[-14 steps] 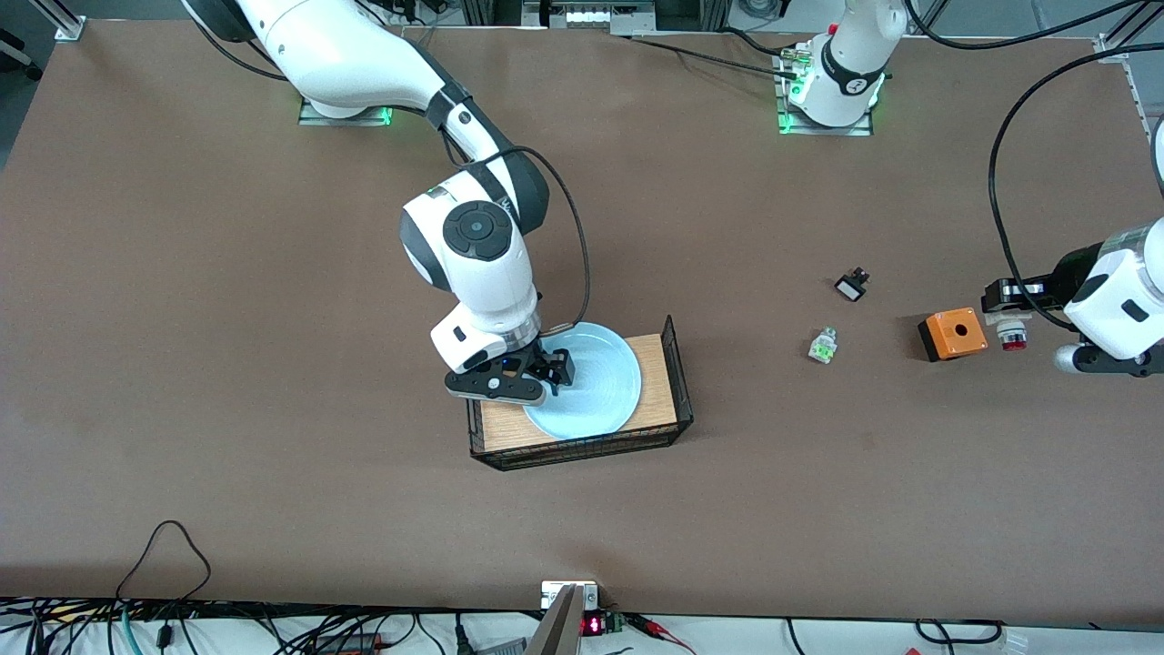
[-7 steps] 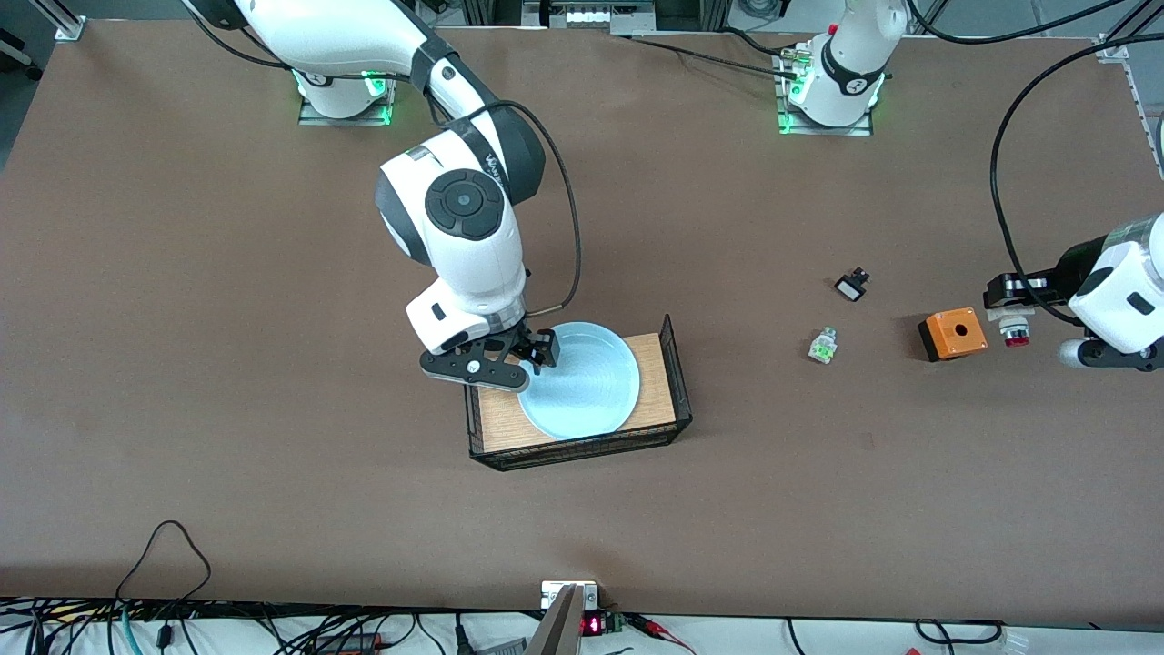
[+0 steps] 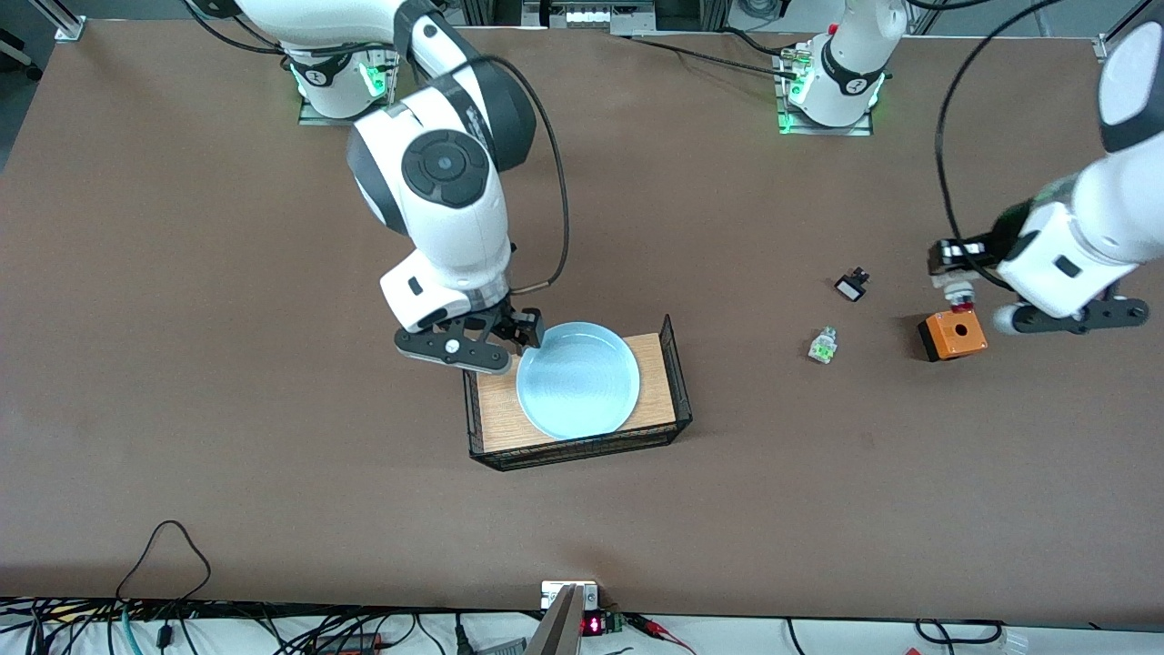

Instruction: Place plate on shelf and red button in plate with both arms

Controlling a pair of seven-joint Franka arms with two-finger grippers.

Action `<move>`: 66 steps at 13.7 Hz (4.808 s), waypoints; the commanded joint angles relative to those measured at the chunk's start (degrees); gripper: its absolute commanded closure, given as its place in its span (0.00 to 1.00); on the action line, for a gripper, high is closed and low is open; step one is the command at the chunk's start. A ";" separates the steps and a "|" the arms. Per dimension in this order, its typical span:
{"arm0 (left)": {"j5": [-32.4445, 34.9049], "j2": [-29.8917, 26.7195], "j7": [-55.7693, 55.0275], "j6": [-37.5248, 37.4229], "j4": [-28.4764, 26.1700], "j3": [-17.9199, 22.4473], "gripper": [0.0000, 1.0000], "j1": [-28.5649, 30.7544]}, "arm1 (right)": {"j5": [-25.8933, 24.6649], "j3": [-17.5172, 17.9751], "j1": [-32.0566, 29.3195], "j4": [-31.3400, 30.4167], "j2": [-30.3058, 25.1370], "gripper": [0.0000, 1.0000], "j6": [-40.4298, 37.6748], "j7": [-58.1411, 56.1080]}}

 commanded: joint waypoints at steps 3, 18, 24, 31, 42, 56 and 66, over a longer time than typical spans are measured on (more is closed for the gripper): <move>0.55 0.32 -21.38 0.21 0.13 -12.48 1.00 -0.86 | 1.01 -0.17 -5.53 1.38 -5.11 0.00 -7.90 -20.70; -1.04 14.73 -52.10 31.85 1.09 -13.47 1.00 -15.10 | -1.72 -0.61 -21.55 1.21 -12.93 0.00 -23.82 -58.02; -0.95 18.50 -52.28 36.77 3.47 -13.29 1.00 -15.98 | 0.30 -0.87 -23.30 1.21 -13.30 0.00 -25.05 -57.76; -0.77 21.93 -52.28 42.40 3.91 -12.59 1.00 -16.07 | 4.52 -0.78 -26.21 -2.98 -13.73 0.00 -23.22 -57.67; -0.77 25.28 -52.01 45.48 3.91 -8.28 1.00 -20.11 | 7.77 -0.78 -32.79 -40.53 -37.19 0.00 0.16 -56.71; 9.42 25.98 -50.52 46.98 3.99 -8.54 0.00 -21.51 | 7.86 0.53 -37.72 -40.80 -39.31 0.00 -3.35 -57.85; 10.13 21.07 -49.03 39.61 3.91 -8.54 0.00 -19.85 | 7.86 0.53 -37.72 -39.75 -37.47 0.00 -3.61 -57.85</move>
